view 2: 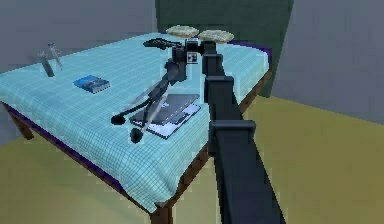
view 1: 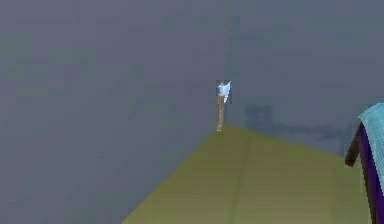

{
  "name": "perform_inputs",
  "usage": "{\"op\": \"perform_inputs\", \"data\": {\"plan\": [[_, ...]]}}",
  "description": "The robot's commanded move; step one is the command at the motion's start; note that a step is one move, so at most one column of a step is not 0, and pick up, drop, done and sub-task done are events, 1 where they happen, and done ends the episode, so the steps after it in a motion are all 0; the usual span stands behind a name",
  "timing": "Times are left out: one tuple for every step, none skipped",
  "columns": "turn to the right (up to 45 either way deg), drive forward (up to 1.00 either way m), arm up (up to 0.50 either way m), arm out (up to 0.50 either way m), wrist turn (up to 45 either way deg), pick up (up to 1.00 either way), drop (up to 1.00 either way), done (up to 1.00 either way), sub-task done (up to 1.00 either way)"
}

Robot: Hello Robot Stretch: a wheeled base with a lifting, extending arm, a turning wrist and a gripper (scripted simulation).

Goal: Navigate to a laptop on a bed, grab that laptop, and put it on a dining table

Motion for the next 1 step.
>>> {"op": "perform_inputs", "data": {"plan": [[0.0,0.00,0.00,0.00,45.0,0.00,0.00,0.00,0.00]]}}
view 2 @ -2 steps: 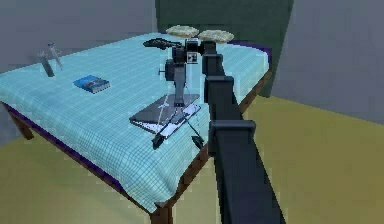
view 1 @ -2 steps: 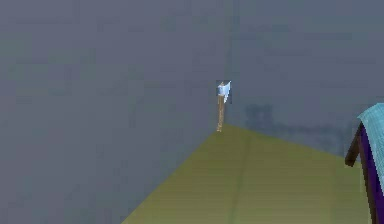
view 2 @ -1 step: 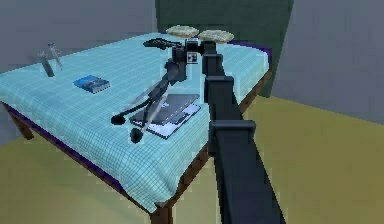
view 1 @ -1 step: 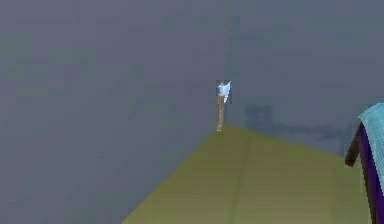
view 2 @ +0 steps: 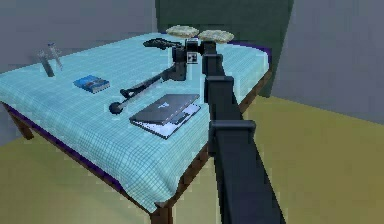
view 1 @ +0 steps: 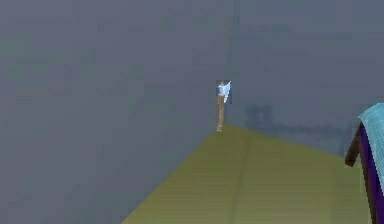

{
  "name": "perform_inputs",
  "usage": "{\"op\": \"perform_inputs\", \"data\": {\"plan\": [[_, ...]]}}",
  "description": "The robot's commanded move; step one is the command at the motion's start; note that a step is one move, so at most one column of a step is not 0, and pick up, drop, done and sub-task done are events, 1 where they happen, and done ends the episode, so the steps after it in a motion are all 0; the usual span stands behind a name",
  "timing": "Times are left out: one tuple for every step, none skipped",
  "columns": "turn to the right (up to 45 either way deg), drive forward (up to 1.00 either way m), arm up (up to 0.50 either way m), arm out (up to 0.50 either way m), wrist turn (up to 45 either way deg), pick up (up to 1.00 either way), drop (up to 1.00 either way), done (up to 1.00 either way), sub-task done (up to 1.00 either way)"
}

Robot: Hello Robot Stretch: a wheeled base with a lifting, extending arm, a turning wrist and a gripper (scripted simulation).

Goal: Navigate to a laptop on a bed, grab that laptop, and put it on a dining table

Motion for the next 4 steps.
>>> {"op": "perform_inputs", "data": {"plan": [[0.0,0.00,0.00,0.00,45.0,0.00,0.00,0.00,0.00],[0.0,0.00,0.00,0.00,18.0,0.00,0.00,0.00,0.00],[0.0,0.00,-0.30,0.00,0.0,0.00,0.00,0.00,0.00],[0.0,0.00,0.00,0.00,0.0,1.00,0.00,0.00,0.00]]}}
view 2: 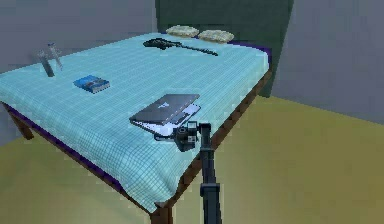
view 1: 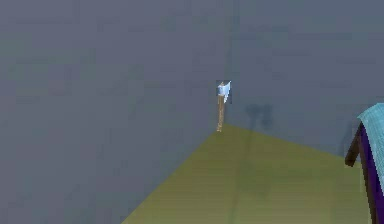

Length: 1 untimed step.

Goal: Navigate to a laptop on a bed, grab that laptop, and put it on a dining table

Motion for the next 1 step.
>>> {"op": "perform_inputs", "data": {"plan": [[0.0,0.00,0.10,0.00,0.0,0.00,0.00,0.00,0.00]]}}
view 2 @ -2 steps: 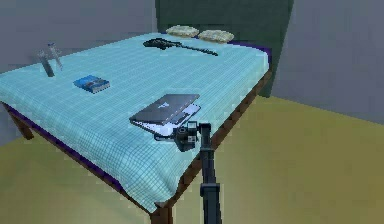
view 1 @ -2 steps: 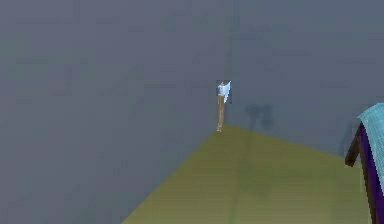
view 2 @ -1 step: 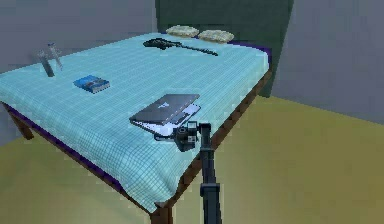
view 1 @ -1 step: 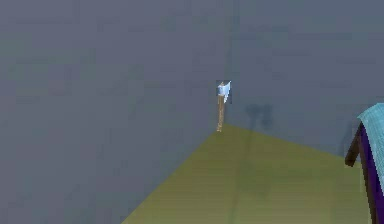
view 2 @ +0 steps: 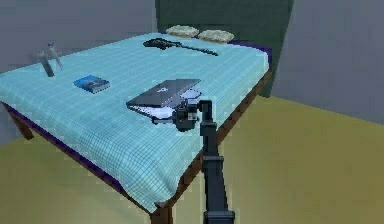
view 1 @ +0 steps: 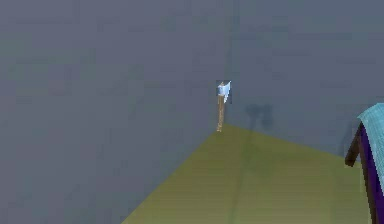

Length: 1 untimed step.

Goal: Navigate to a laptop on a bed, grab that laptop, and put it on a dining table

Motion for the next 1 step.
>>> {"op": "perform_inputs", "data": {"plan": [[0.0,0.00,0.22,0.00,0.0,0.00,0.00,0.00,0.00]]}}
